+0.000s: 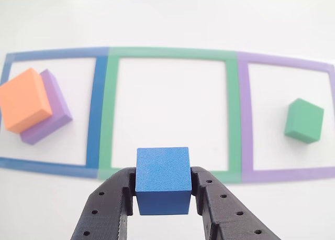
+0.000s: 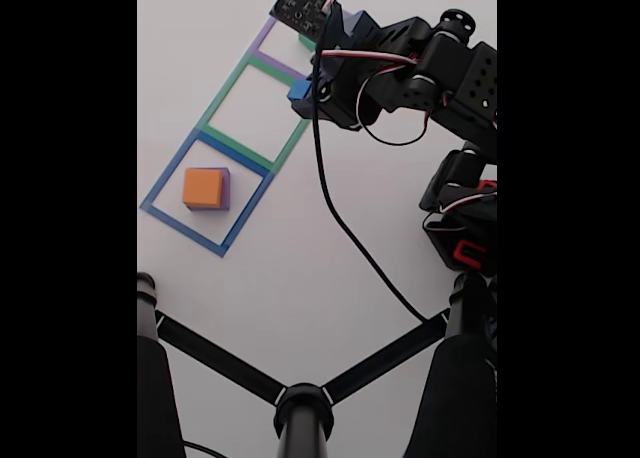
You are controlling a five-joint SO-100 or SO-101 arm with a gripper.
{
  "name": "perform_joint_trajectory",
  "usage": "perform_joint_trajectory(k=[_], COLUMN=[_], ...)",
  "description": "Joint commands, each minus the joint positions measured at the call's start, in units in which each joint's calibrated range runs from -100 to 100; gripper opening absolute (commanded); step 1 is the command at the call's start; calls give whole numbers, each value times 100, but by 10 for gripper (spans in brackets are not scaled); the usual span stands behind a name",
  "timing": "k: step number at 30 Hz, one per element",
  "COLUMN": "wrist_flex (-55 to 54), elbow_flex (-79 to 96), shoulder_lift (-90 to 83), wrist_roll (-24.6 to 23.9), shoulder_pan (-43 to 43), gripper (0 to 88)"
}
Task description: Tower of hanoi
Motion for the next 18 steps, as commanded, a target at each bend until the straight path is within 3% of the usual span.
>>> perform_joint_trajectory(k=[1,10,18], wrist_flex=[-1995,-5192,-7895], elbow_flex=[1197,3096,3778], shoulder_lift=[-182,403,1997], wrist_roll=[59,59,59], shoulder_pan=[-5,-13,170], gripper=[15,19,21])
